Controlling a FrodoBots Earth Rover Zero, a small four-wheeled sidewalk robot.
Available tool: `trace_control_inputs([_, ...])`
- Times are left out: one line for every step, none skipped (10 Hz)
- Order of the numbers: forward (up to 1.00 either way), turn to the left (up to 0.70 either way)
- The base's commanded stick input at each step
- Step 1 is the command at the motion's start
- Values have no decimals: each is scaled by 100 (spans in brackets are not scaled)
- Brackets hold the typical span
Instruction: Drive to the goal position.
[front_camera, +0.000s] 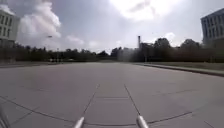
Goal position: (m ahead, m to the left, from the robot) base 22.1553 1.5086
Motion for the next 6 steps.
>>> trace_control_inputs([70,5])
trace_control_inputs([70,5])
trace_control_inputs([70,5])
trace_control_inputs([70,5])
trace_control_inputs([70,5])
trace_control_inputs([70,5])
